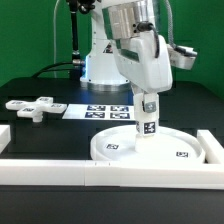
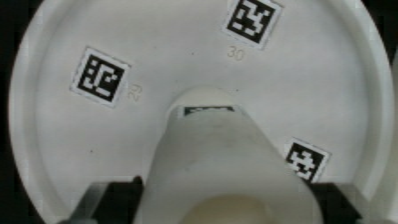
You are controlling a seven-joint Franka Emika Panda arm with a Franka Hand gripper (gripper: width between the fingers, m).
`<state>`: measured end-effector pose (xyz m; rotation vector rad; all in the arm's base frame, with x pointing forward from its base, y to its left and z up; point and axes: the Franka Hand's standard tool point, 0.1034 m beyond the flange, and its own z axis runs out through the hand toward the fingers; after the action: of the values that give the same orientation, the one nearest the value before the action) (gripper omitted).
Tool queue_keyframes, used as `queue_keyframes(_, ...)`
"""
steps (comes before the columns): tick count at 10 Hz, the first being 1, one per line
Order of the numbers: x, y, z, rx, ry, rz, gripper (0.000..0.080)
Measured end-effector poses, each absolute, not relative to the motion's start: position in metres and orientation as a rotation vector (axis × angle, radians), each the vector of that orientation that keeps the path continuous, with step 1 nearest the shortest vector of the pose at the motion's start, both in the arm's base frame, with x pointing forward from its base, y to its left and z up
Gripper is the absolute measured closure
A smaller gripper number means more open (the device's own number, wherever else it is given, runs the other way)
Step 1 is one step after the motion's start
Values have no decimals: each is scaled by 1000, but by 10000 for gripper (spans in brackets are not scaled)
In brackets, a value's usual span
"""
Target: Assemble round table
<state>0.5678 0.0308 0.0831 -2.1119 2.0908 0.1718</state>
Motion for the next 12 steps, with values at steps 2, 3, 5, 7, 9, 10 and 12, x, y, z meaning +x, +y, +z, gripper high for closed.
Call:
queue_keyframes(2,568,36,82,-1977,2209,187,390)
queue_keyframes(3,569,37,82,-1849,2310,208,390)
queue_keyframes(5,571,34,84,-1778,2357,244,390)
queue_keyframes(7,571,38,84,-1787,2345,246,239)
queue_keyframes(9,568,38,85,-1913,2243,262,178)
queue_keyframes(10,567,36,86,-1974,2188,267,155)
queue_keyframes(12,567,37,84,-2096,2060,249,151)
